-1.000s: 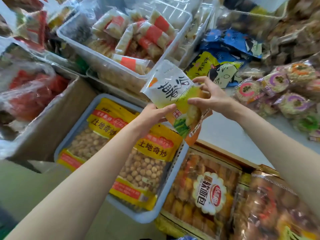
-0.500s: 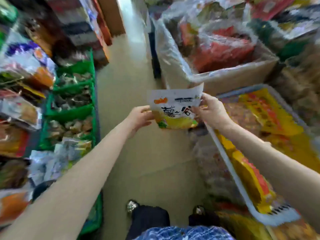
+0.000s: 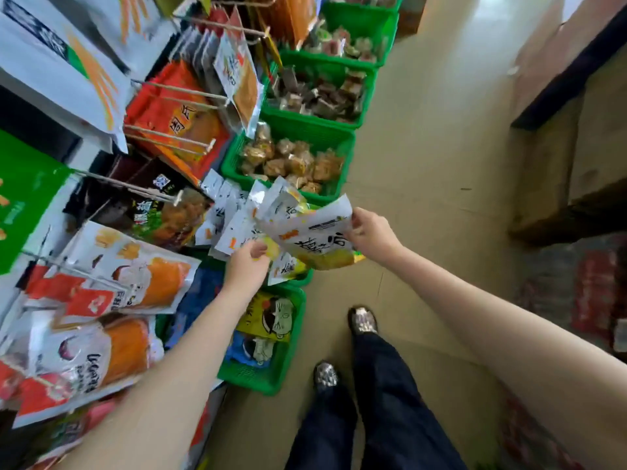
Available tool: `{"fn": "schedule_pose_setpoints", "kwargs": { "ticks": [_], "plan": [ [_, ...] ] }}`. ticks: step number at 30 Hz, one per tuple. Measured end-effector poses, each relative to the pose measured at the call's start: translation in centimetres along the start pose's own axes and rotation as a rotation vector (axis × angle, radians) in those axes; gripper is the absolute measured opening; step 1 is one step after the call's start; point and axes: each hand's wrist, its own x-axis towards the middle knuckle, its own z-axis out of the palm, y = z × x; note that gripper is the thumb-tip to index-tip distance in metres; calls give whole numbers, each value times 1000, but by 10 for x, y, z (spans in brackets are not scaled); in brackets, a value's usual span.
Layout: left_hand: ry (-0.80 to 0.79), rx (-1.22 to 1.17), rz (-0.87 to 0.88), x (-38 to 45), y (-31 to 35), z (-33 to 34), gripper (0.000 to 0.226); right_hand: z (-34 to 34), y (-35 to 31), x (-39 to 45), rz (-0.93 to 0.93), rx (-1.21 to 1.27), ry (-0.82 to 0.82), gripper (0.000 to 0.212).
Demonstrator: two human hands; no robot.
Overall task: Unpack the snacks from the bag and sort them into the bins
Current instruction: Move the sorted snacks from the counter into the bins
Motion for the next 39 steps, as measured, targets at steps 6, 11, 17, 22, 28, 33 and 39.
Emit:
{"fn": "schedule_pose_setpoints", "kwargs": {
  "ticks": [6, 11, 17, 22, 28, 33, 39],
  "plan": [
    [80, 226, -8, 98, -66, 11, 42, 128, -17, 157, -106, -178, -198, 17],
    [52, 439, 20, 161, -121, 11, 54, 207, -64, 259, -190, -116, -250, 40],
    [-197, 531, -86, 215, -159, 41, 58, 234, 2, 254, -661, -625, -466, 70],
    [-213, 543, -175, 232, -185, 48, 67, 268, 53, 257, -822, -1070, -412, 109],
    [-49, 593, -76, 255, -183, 35, 67, 288, 16, 294, -703, -744, -88, 89],
    [32, 628, -23, 287, -185, 29, 67, 330, -25, 348, -595, -721, -46, 82],
    [-29, 732, -64, 276, -184, 33, 65, 302, -14, 339, -703, -871, -115, 83]
  ]
}}
